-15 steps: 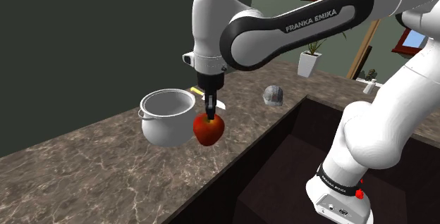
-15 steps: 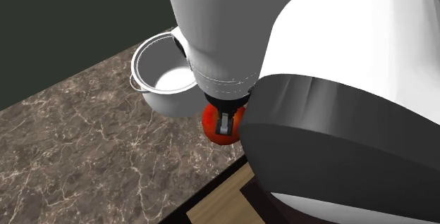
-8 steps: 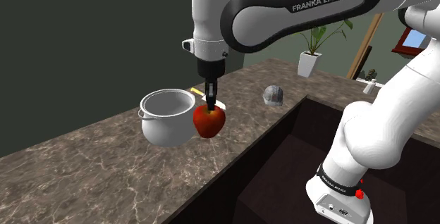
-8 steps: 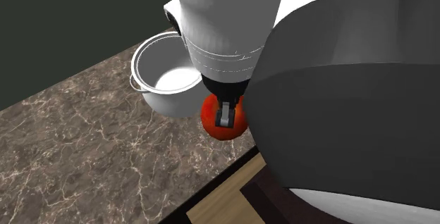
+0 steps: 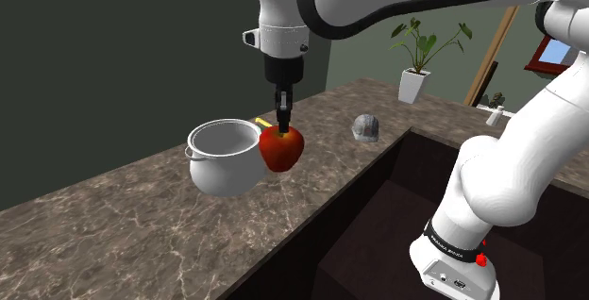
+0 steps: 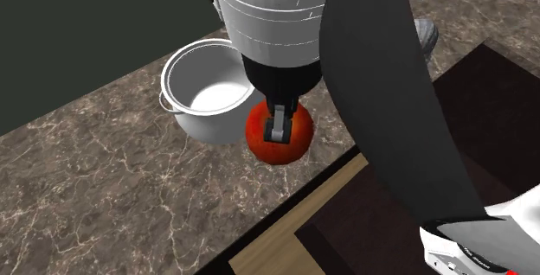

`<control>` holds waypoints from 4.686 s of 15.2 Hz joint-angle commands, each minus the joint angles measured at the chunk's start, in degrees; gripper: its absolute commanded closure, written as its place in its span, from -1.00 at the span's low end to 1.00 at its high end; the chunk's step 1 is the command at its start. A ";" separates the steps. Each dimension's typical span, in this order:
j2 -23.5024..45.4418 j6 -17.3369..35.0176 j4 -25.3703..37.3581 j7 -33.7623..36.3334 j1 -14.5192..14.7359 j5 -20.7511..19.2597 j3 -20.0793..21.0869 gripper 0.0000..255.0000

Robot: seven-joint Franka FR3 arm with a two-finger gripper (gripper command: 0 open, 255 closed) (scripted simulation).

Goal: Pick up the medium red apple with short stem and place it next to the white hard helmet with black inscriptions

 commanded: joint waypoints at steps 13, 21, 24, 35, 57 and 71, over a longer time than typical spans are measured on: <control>0.16 -0.48 1.28 -15.21 -5.92 -2.96 -10.24 1.00; 4.63 0.55 5.42 -25.62 -10.28 -4.85 -16.96 1.00; 7.19 0.76 8.07 -29.45 -11.89 -5.22 -19.29 1.00; 20.57 -0.34 23.53 -43.22 -18.13 -4.07 -26.54 1.00; 41.18 0.08 44.08 -55.64 -26.97 0.92 -30.50 1.00; 41.31 10.81 33.45 -55.34 -26.56 0.92 -30.34 1.00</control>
